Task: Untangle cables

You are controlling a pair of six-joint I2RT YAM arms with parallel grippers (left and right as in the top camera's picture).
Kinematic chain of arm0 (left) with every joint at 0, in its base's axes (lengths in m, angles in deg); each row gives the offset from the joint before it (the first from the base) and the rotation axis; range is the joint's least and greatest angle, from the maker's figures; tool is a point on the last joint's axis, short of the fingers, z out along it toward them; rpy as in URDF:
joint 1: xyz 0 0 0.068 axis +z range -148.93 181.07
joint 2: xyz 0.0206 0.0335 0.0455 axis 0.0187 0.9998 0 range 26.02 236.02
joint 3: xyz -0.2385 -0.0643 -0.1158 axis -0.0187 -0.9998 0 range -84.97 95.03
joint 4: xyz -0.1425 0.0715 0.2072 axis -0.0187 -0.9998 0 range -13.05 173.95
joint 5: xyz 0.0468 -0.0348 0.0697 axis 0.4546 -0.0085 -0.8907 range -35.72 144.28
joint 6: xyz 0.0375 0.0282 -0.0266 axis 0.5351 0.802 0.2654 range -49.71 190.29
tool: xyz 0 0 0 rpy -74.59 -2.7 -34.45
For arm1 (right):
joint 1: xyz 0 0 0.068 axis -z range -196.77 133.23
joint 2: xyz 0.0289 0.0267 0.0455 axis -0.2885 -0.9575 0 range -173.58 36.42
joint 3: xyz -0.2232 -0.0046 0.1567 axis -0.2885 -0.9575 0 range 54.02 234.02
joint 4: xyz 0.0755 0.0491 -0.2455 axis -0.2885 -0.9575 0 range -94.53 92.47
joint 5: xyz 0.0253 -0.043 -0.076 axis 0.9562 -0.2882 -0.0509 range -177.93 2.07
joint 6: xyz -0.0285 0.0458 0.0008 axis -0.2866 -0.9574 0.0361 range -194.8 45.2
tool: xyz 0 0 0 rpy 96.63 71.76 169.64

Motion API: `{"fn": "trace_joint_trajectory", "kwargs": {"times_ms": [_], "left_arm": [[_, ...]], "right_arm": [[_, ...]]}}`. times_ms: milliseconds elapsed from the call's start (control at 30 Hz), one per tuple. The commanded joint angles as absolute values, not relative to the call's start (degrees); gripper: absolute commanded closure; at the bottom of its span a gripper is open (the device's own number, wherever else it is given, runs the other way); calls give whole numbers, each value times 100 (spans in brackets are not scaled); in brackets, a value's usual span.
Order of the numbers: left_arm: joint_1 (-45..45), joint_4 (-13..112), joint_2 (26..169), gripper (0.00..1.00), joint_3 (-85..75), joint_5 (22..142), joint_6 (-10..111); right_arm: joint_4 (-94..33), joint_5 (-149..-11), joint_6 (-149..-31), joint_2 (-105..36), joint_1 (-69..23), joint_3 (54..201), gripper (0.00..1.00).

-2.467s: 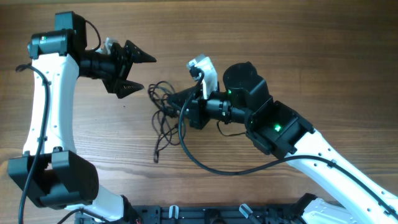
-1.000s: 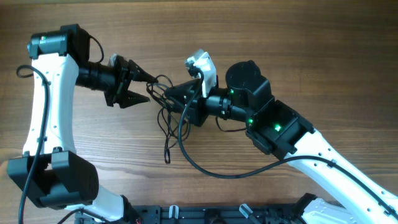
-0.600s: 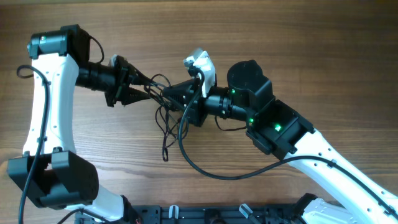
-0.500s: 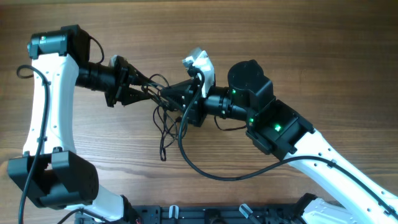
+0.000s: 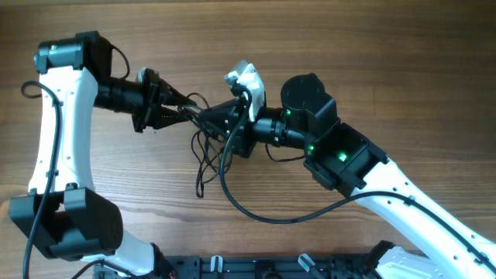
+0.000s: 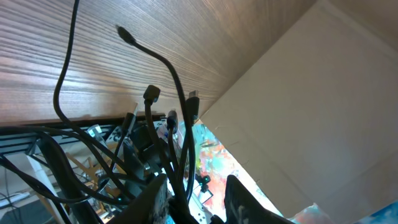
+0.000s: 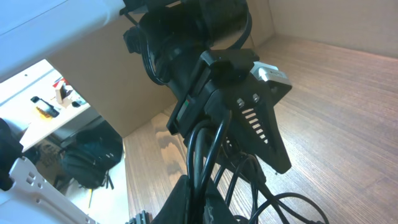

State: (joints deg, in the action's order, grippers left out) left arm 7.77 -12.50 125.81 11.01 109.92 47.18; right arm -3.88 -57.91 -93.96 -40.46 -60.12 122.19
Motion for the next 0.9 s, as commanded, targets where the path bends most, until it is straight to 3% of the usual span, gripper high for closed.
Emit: {"fn": "trace_joint_trajectory", "kwargs": {"times_ms": [0, 33, 233, 433, 467, 533, 567, 600, 667, 700, 767, 867], "left_arm": [[769, -1258, 12554, 89, 1164, 11149, 4762], [769, -1258, 12554, 96, 1164, 11149, 4759], [797, -1252, 12554, 96, 1164, 11173, 4735], [1385, -1114, 12554, 96, 1164, 10977, 4716], [1442, -1226, 12554, 91, 1164, 10977, 4620], [1446, -1186, 12554, 69, 1164, 10970, 4620], [1431, -1081, 12554, 50, 1164, 10972, 4773], [1433, -1062, 12554, 41, 1164, 10929, 4803], [1433, -1062, 12554, 37, 1164, 10931, 4808], [1431, -1158, 12554, 42, 1164, 10933, 4921], [1431, -1258, 12554, 41, 1164, 10907, 5063], [1433, -1261, 12554, 41, 1164, 10867, 5063]], "right_arm": [[-313, -5627, -9299, -4101, -6021, 12291, 96], [-313, -5555, -9297, -4101, -6021, 12291, 96], [-318, -5533, -9391, -4098, -6019, 12291, 96], [-440, -6121, -10344, -4083, -6019, 12293, 96], [-482, -6352, -10663, -4083, -6019, 12293, 96], [-493, -6387, -10860, -4087, -6019, 12293, 96], [-495, -6344, -10978, -4087, -6019, 12293, 96], [-493, -6191, -10996, -4087, -6019, 12293, 96], [-506, -5753, -10862, -4090, -6019, 12293, 96], [-512, -5552, -10480, -4090, -6019, 12293, 96], [-504, -5240, -9940, -4090, -6019, 12293, 96], [-504, -3928, -8298, -4090, -5980, 12293, 96]]}}
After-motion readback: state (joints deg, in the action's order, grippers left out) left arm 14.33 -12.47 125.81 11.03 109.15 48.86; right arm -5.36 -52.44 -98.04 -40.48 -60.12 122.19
